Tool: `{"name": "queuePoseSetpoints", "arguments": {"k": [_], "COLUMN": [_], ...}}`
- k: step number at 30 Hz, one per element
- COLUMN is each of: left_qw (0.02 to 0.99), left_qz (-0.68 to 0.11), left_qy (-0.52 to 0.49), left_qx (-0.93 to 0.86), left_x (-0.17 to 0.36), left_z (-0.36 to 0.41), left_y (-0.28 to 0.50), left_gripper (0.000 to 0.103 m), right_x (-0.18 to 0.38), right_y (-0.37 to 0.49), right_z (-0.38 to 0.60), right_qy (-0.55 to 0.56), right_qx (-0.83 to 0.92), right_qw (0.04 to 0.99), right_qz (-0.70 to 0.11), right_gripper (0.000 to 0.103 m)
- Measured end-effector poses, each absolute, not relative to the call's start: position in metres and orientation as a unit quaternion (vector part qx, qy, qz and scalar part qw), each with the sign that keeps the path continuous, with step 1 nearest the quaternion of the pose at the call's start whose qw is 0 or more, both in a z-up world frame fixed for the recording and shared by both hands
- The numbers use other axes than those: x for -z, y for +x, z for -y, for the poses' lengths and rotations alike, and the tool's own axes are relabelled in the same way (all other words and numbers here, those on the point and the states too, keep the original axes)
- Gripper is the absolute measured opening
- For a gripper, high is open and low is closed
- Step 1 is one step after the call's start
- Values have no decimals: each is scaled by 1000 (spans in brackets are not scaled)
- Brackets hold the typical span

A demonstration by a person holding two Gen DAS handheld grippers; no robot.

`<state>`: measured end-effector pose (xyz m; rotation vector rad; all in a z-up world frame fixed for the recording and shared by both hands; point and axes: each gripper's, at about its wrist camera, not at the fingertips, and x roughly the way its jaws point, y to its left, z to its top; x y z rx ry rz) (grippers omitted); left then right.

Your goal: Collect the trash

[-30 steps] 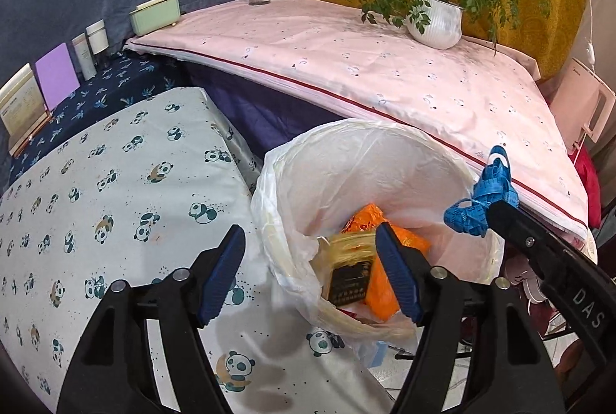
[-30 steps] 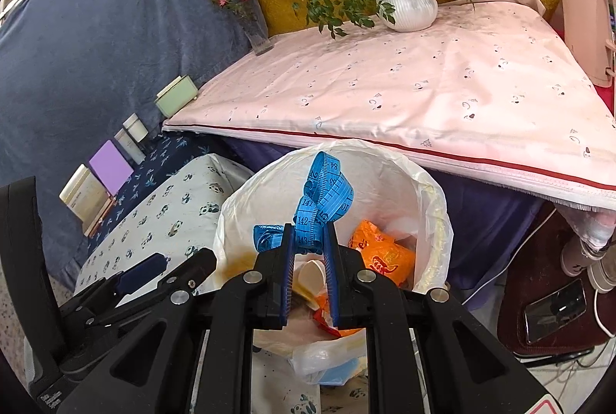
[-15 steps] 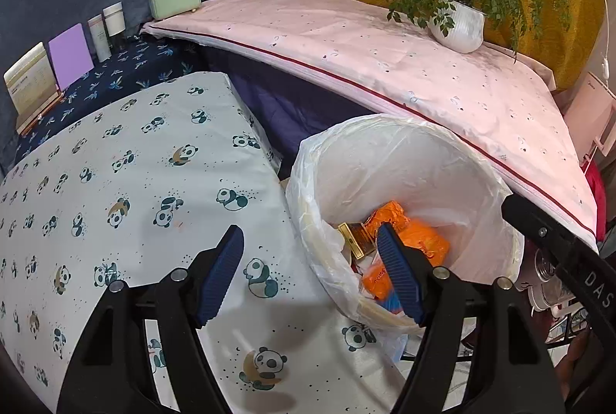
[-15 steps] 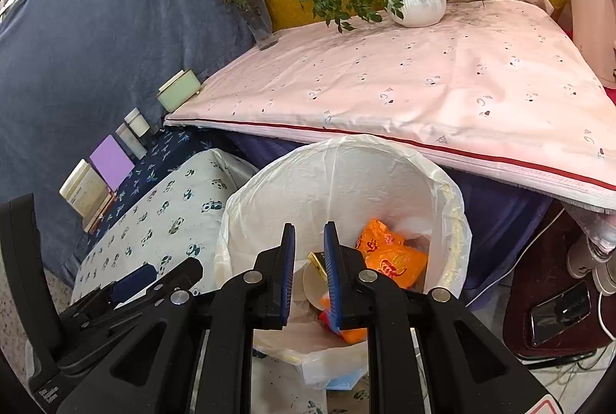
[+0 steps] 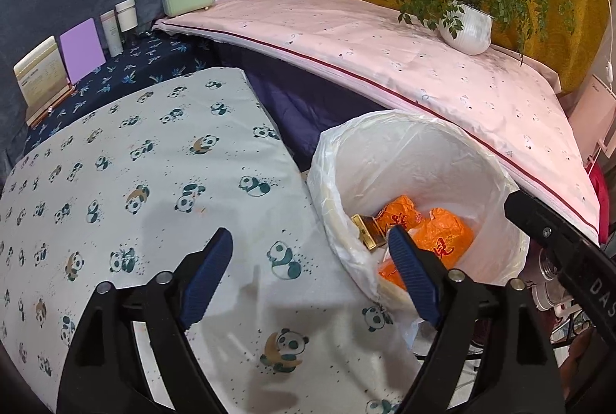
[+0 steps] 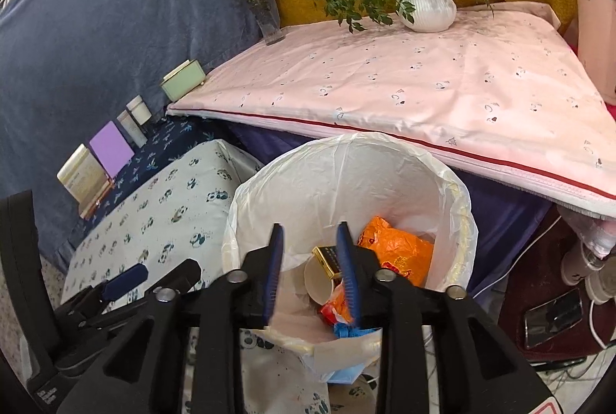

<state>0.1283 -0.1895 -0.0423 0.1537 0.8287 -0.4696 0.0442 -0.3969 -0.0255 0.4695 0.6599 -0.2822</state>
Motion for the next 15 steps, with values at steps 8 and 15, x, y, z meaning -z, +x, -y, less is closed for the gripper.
{"name": "queuePoseSetpoints", "arguments": {"k": [8, 15], "left_qw": [890, 889], "left_qz": [-393, -401], "left_qy": [88, 101], "left_qx": [213, 196], "left_x": [43, 51], "left_z": [167, 147], "left_y": [109, 91], "left_gripper": [88, 90], "right_x": [17, 10], "right_y": [17, -5], "right_z": [368, 357], "right_qy": [173, 168], "right_qx": [149, 149], "right_qw": [917, 917], "right_qz": [-327, -329], "right_gripper": [63, 76]}}
